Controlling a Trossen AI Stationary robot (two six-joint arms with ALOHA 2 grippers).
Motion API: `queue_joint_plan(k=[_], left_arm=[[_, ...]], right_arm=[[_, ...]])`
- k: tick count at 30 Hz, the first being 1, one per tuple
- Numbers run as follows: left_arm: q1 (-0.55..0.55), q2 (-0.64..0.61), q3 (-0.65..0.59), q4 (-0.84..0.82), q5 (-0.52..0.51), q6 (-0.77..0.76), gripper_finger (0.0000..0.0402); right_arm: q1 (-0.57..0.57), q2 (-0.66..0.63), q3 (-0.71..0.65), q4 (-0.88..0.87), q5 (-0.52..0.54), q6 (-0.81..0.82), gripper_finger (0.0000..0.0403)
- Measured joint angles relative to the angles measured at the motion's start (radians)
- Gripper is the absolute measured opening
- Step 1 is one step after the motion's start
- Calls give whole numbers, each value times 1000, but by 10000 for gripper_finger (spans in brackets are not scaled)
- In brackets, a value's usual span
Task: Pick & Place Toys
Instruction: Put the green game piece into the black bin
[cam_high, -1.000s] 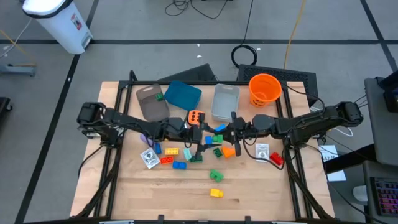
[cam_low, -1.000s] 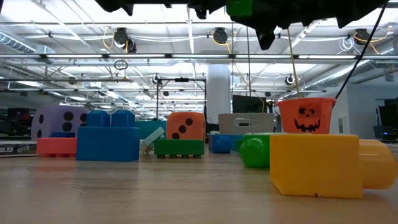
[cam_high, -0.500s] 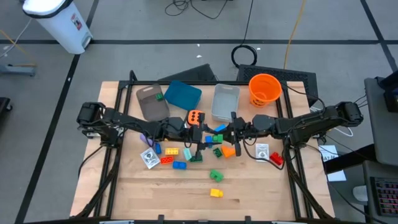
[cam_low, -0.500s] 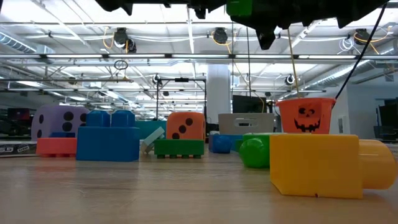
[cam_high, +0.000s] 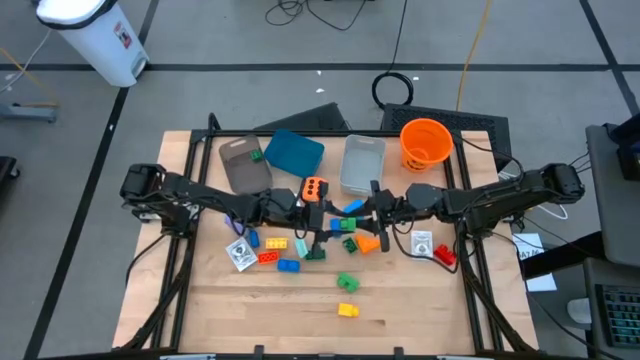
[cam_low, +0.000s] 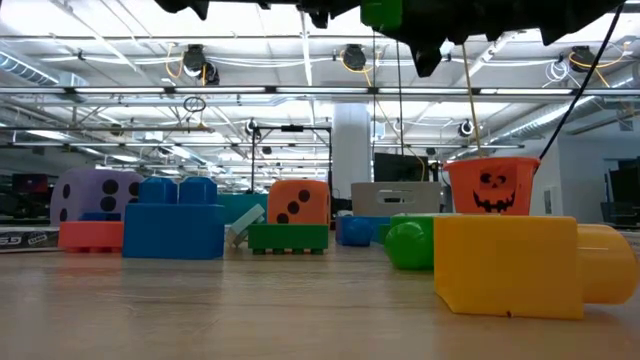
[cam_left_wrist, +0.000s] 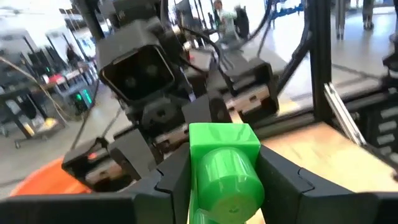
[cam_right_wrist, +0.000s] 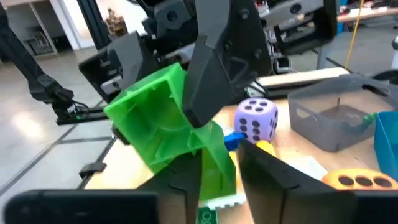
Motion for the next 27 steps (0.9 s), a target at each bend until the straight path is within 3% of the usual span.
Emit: queue_joint_plan(k=[5, 10, 20, 27], left_arm=[[-1, -34, 1, -74, -16, 0, 163], [-4, -78, 0, -164, -50, -1, 149], [-7, -247, 0, -522, -187, -23, 161], [26, -352, 0, -774, -316, -70, 143]], right_arm=[[0, -12, 0, -1, 2, 1, 152], [0, -31, 1, -35, 3, -26, 176], [0, -55, 1, -123, 3, -42, 182], [0, -55, 1, -178, 3, -42, 183]])
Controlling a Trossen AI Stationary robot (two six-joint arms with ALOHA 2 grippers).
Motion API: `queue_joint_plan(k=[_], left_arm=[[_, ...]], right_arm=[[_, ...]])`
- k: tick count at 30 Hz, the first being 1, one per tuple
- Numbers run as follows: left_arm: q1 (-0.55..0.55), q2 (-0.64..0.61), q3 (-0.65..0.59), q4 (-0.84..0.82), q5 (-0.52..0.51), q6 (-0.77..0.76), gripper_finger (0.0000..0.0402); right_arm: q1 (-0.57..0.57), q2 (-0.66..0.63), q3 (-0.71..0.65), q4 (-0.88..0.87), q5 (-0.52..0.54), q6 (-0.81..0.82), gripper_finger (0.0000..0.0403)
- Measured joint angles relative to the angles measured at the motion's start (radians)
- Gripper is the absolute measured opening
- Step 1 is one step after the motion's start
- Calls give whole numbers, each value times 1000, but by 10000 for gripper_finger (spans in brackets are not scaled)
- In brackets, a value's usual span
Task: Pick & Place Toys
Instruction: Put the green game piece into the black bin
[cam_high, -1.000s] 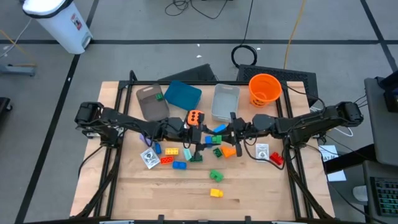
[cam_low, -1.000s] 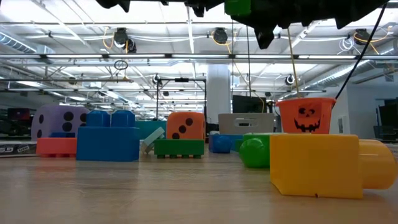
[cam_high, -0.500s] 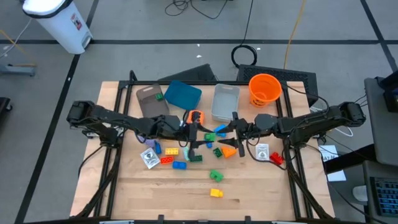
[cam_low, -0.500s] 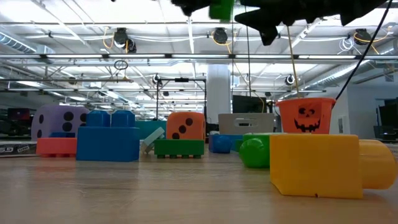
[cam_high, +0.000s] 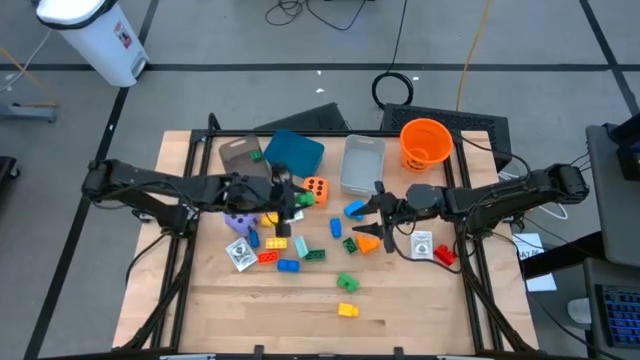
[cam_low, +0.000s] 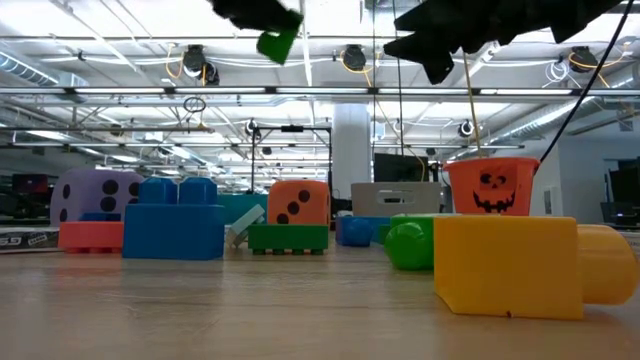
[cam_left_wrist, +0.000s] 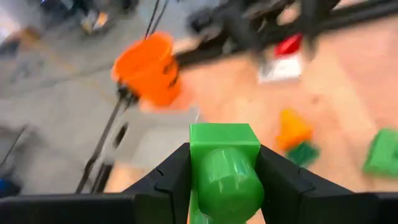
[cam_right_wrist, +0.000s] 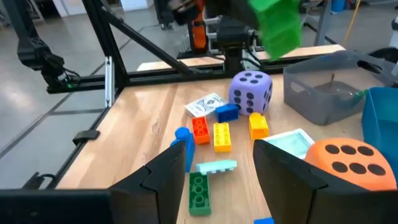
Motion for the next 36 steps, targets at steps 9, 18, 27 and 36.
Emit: queue_joint_plan(k=[9, 18, 27, 36], left_arm=[[171, -101, 1, -350, -8, -123, 160], [417, -106, 0, -552, 4, -131, 150], [677, -94, -31, -585, 160, -40, 145], [866, -94, -87, -577, 236, 78, 160]], right_arm=[[0, 0, 0, -31, 0, 0, 182], [0, 1, 0, -56, 0, 4, 177], [0, 1, 0, -89, 0, 26, 174], [0, 1, 0, -94, 0, 27, 173]])
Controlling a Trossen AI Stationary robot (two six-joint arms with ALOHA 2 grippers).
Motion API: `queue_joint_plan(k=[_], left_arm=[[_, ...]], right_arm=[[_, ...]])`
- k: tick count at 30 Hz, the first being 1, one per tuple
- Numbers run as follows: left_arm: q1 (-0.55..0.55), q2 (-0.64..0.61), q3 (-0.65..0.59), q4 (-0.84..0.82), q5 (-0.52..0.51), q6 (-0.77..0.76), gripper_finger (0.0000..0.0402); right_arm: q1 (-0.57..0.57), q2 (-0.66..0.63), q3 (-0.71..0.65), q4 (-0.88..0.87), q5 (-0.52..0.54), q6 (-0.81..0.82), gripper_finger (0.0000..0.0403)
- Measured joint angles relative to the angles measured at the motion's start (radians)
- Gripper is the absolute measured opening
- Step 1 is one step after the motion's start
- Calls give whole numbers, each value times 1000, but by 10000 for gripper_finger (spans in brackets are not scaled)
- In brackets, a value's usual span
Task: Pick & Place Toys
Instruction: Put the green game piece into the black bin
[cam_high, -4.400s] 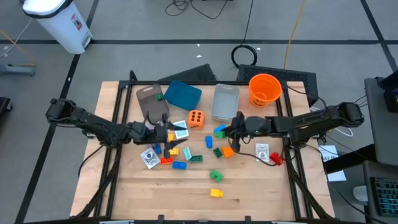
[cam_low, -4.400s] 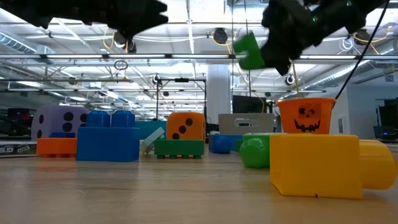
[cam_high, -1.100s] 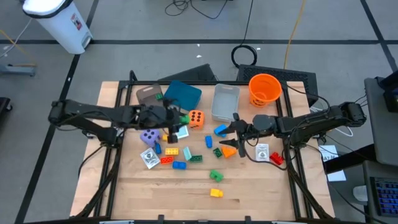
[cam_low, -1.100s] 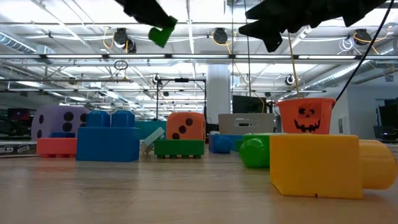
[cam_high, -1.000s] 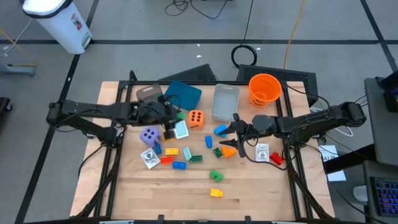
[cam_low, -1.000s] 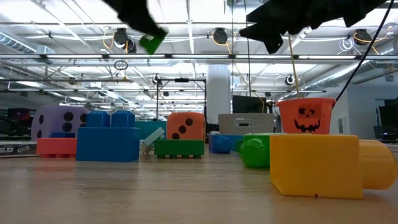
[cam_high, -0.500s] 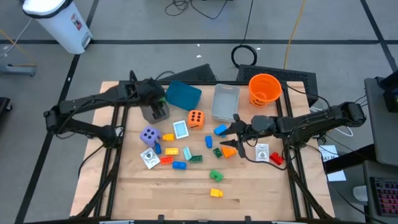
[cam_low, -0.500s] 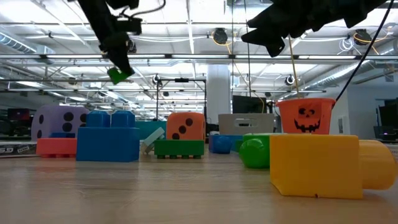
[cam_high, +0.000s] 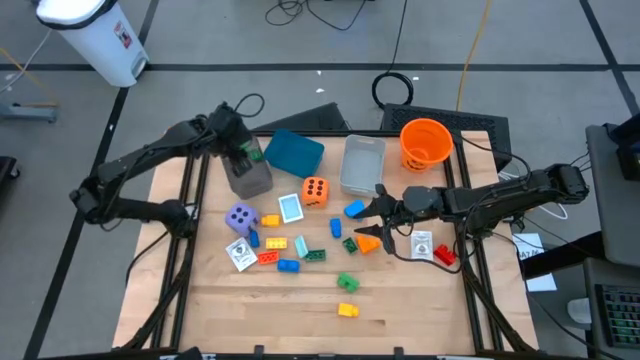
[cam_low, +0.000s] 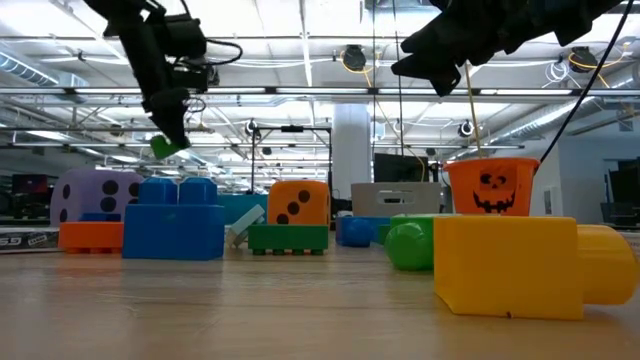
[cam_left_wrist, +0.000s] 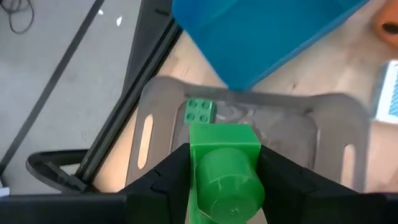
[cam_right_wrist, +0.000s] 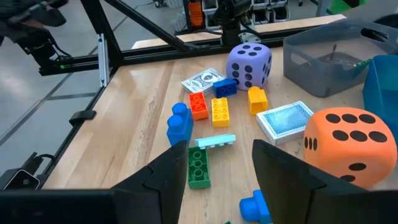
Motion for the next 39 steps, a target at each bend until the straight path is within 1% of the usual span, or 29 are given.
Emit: queue_joint_plan(k=[4, 8, 13, 15, 22, 25, 28, 30, 33, 36, 39], left_arm=[[39, 4, -32, 3, 5, 35, 151], [55, 50, -38, 4, 5, 53, 143], [70, 153, -38, 20, 3, 96, 162], [76, 194, -38, 26, 3, 104, 164], [99, 301, -38, 88, -3, 171, 143], [100, 330, -38, 99, -41, 205, 151], [101, 354, -38, 102, -72, 238, 163], [101, 369, -38, 109, -79, 254, 164], [102, 389, -38, 130, -85, 262, 154], [112, 401, -37, 146, -86, 277, 145], [124, 404, -37, 160, -88, 280, 151]], right_arm=[[0, 0, 0, 0, 0, 0, 172], [0, 0, 0, 1, 6, 0, 174], [0, 0, 0, 1, 8, 0, 171], [0, 0, 0, 1, 8, 0, 171], [0, 0, 0, 1, 8, 0, 169], [0, 0, 0, 1, 12, 0, 169], [0, 0, 0, 1, 52, 0, 168], [-1, 0, -4, 5, 60, 0, 167], [-1, 0, -33, 41, 63, -9, 167], [-1, 0, -88, 118, 82, 3, 167], [-1, 0, -157, 216, 83, 24, 167]])
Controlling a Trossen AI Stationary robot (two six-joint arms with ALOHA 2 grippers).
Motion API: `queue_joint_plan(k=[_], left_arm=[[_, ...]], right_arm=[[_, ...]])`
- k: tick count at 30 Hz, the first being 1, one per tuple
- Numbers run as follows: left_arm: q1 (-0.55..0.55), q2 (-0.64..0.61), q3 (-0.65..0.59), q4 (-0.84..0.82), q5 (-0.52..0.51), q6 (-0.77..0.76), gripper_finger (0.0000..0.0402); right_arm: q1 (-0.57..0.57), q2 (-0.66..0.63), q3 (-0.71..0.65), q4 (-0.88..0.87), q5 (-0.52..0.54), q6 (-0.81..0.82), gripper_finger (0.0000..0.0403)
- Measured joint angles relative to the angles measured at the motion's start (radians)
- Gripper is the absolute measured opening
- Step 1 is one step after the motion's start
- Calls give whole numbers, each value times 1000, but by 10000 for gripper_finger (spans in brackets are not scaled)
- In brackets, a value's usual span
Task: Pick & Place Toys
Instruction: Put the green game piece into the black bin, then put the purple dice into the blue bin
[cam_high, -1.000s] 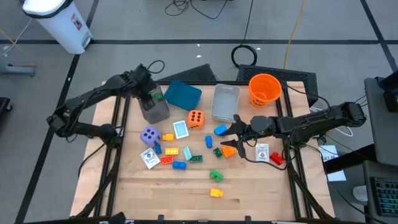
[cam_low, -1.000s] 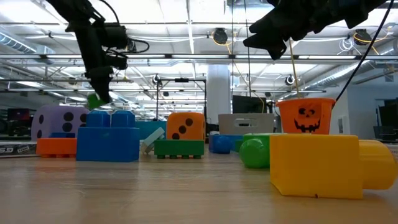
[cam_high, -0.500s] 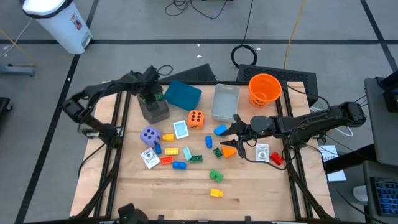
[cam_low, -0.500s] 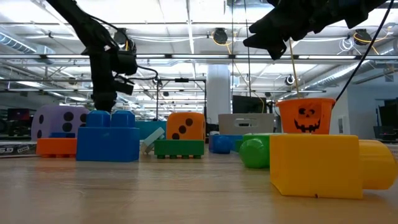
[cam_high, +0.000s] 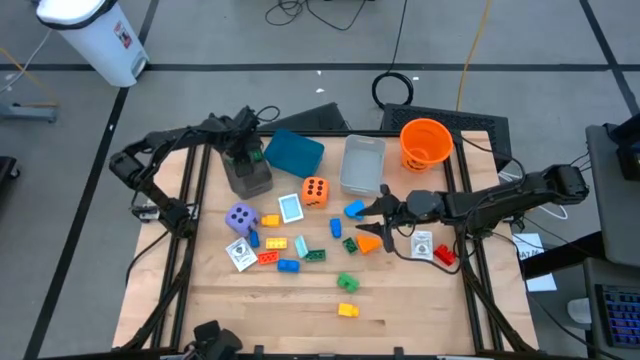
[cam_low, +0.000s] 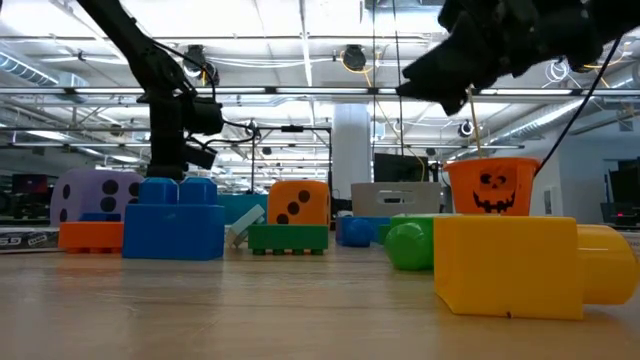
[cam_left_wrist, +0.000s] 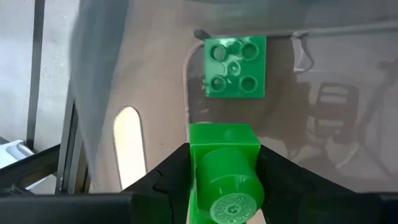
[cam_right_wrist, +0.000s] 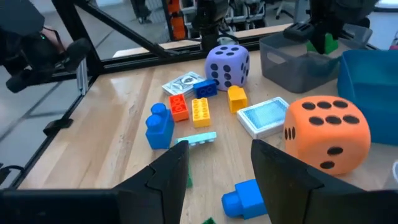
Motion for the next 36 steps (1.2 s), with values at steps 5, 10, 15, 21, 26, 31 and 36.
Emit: queue_joint_plan(k=[5, 10, 15, 21, 26, 31, 36], left_arm=[[7, 0, 0, 4, 1, 14, 166], [7, 0, 0, 24, -1, 17, 157], [7, 0, 0, 39, -16, 14, 178], [7, 0, 0, 41, -17, 9, 216], [3, 0, 0, 51, -18, -4, 221], [-27, -5, 34, 46, -56, -46, 219], [-80, -12, 132, -65, -103, -71, 219]], right_arm=[[0, 0, -88, 134, 0, 30, 167], [0, 0, -109, 161, 0, 32, 167], [0, 0, -109, 176, 0, 32, 167], [0, 0, -109, 182, 0, 29, 167], [0, 0, -109, 182, 0, 29, 167], [0, 0, -109, 182, 0, 26, 167], [0, 0, -109, 182, 0, 20, 167]])
